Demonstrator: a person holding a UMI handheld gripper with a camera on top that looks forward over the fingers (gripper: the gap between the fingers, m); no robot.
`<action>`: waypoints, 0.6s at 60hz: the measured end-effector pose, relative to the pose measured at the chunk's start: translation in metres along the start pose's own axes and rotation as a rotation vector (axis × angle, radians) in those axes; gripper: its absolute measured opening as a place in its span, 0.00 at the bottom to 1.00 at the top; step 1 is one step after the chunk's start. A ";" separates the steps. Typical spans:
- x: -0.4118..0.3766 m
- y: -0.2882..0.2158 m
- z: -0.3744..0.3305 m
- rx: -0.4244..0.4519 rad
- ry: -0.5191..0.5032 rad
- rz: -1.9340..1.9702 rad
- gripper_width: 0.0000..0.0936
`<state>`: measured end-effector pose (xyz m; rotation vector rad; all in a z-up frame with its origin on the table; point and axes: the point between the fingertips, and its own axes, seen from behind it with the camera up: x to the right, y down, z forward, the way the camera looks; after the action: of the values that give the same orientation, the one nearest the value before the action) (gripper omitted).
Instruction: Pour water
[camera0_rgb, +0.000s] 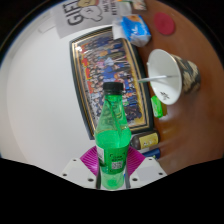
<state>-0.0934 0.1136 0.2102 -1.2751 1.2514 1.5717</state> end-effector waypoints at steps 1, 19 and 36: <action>-0.003 0.000 0.000 -0.003 0.006 -0.037 0.34; -0.126 -0.056 -0.022 0.047 0.020 -0.798 0.35; -0.167 -0.168 -0.064 0.200 0.170 -1.459 0.34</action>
<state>0.1187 0.0975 0.3323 -1.5765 0.2552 0.2730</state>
